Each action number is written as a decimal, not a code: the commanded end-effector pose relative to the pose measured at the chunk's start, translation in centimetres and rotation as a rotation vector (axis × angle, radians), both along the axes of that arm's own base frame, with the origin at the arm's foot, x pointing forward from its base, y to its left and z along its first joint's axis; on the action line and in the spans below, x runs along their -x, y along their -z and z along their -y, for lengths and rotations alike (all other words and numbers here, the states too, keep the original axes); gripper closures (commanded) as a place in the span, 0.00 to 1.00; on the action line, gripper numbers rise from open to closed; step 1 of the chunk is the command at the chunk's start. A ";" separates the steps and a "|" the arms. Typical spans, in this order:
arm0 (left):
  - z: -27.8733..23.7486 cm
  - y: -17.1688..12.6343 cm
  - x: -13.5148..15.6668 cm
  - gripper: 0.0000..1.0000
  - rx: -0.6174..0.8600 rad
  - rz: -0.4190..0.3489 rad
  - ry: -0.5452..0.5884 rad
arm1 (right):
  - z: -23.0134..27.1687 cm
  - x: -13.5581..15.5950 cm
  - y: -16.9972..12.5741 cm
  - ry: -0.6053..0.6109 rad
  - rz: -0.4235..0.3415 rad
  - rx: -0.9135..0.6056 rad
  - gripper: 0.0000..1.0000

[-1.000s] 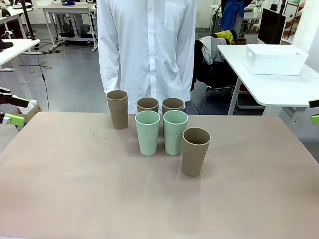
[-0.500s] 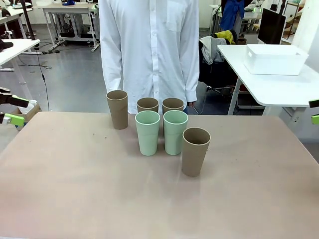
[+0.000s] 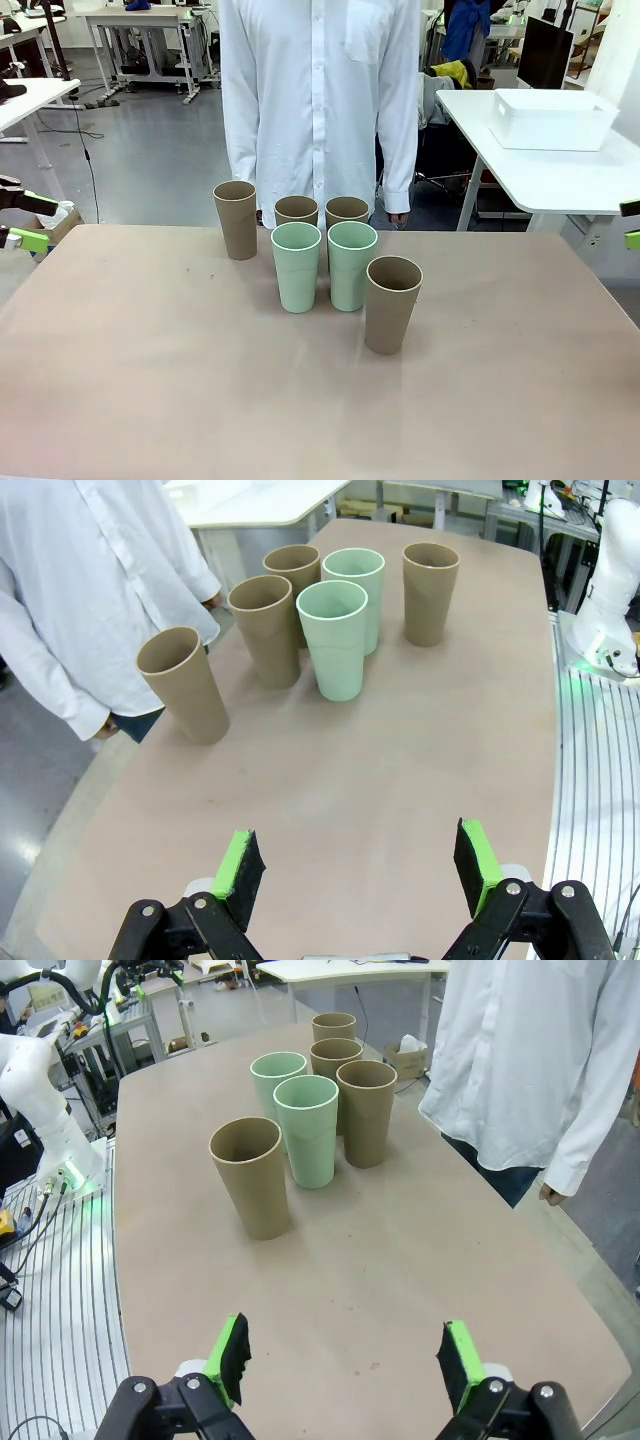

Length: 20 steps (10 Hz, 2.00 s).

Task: Stack the cups and store them in the basket.
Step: Pick up two Reusable plastic cups , one in each hand.

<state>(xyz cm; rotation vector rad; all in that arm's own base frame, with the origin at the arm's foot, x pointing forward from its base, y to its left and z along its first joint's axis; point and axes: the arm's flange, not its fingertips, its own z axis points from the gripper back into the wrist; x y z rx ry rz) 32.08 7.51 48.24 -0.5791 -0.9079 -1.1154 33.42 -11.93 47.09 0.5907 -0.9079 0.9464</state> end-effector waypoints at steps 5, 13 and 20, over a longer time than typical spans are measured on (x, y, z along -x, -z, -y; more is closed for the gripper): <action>-1.7 3.4 -14.7 0.00 0.050 0.055 0.232 | -3.4 -12.1 7.2 -0.218 0.012 -0.171 0.00; 2.9 14.2 -23.0 0.00 0.325 0.140 0.350 | -9.8 -10.2 16.5 -0.326 -0.038 -0.284 0.00; 2.8 16.7 -31.0 0.00 0.519 -0.006 0.437 | -12.1 -9.3 19.8 -0.437 -0.021 -0.390 0.00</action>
